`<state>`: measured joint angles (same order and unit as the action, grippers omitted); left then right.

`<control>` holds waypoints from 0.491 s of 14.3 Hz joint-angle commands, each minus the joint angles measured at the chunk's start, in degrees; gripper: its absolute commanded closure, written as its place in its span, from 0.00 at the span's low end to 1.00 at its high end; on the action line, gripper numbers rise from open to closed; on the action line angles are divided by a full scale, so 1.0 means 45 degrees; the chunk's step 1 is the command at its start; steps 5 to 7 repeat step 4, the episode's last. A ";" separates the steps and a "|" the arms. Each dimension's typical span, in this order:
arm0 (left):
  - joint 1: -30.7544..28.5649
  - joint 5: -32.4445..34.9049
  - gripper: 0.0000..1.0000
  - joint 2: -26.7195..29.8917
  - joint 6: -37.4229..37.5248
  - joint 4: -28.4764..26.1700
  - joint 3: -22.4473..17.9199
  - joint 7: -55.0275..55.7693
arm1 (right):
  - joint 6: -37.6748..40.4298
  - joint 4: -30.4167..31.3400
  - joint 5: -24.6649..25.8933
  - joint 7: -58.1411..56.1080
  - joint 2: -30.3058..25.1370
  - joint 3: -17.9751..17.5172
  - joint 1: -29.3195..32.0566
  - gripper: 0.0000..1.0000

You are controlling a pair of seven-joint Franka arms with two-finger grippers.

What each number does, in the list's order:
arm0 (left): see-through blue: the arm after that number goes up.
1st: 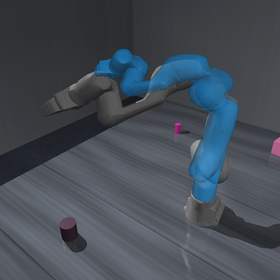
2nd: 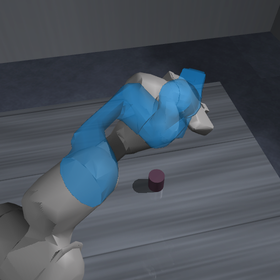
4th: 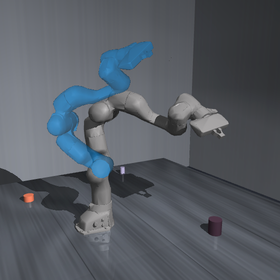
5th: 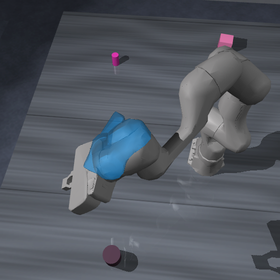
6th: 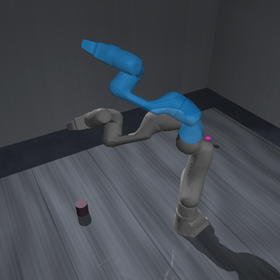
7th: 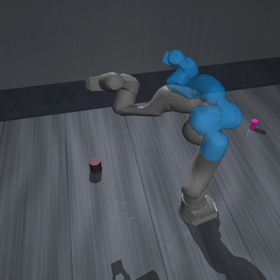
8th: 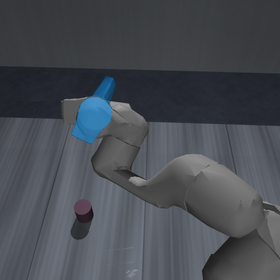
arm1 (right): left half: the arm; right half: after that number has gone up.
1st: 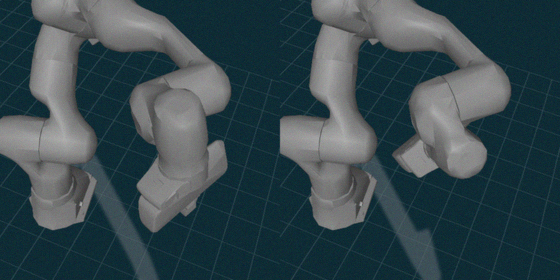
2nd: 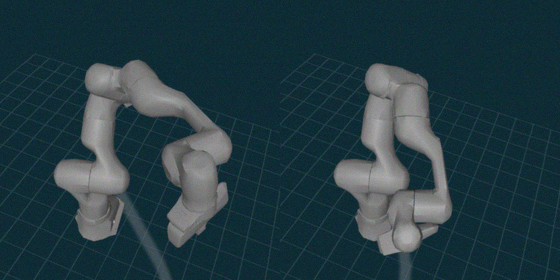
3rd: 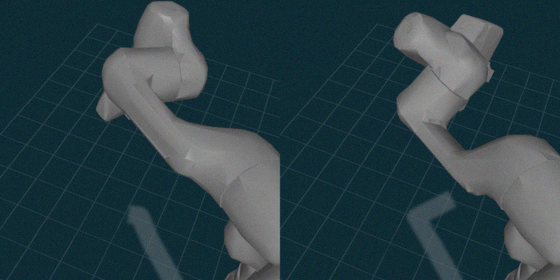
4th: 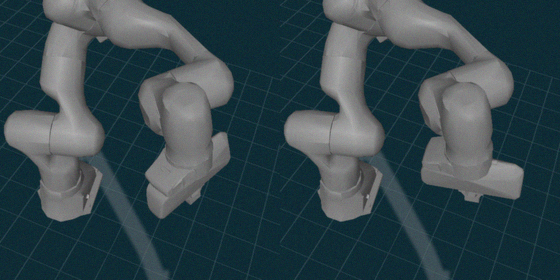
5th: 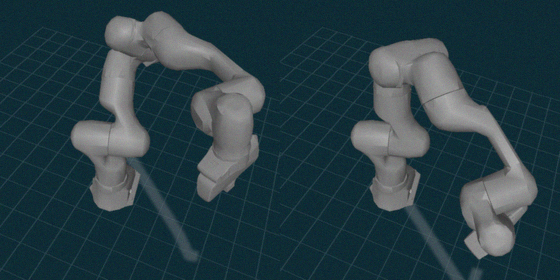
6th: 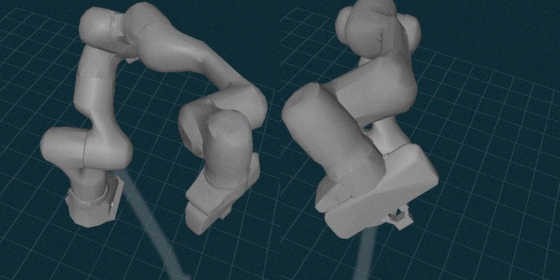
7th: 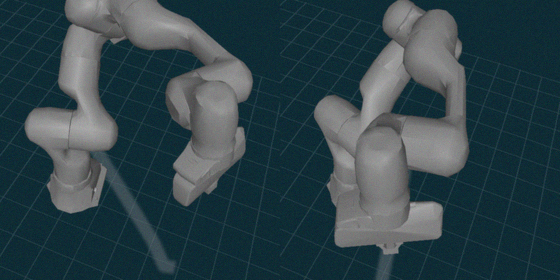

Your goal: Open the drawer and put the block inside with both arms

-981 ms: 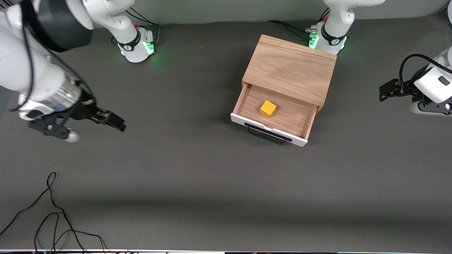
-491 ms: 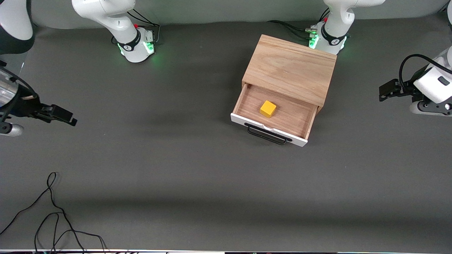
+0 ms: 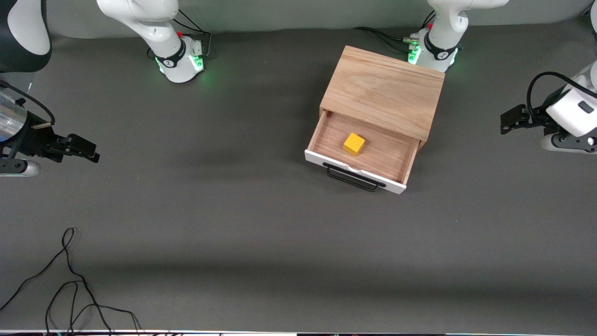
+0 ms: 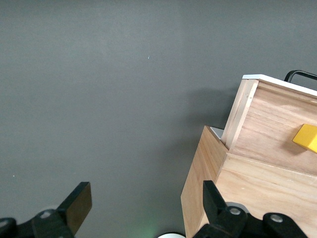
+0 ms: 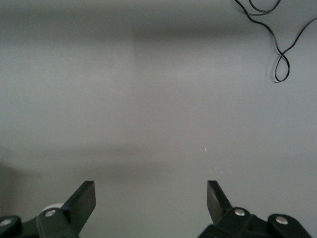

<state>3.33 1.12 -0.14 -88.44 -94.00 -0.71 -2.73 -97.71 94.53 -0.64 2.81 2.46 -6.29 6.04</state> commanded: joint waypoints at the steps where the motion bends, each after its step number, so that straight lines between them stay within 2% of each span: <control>1: 0.0216 -0.0014 0.00 0.0051 0.0219 0.0089 -0.0135 0.0333 | 0.0132 -0.0010 0.0181 -0.0274 -0.0039 -0.0146 -0.0130 0.00; 7: 0.0216 -0.0014 0.00 0.0051 0.0220 0.0089 -0.0135 0.0352 | 0.0132 0.0010 0.0161 -0.0254 0.0000 -0.0126 -0.0131 0.00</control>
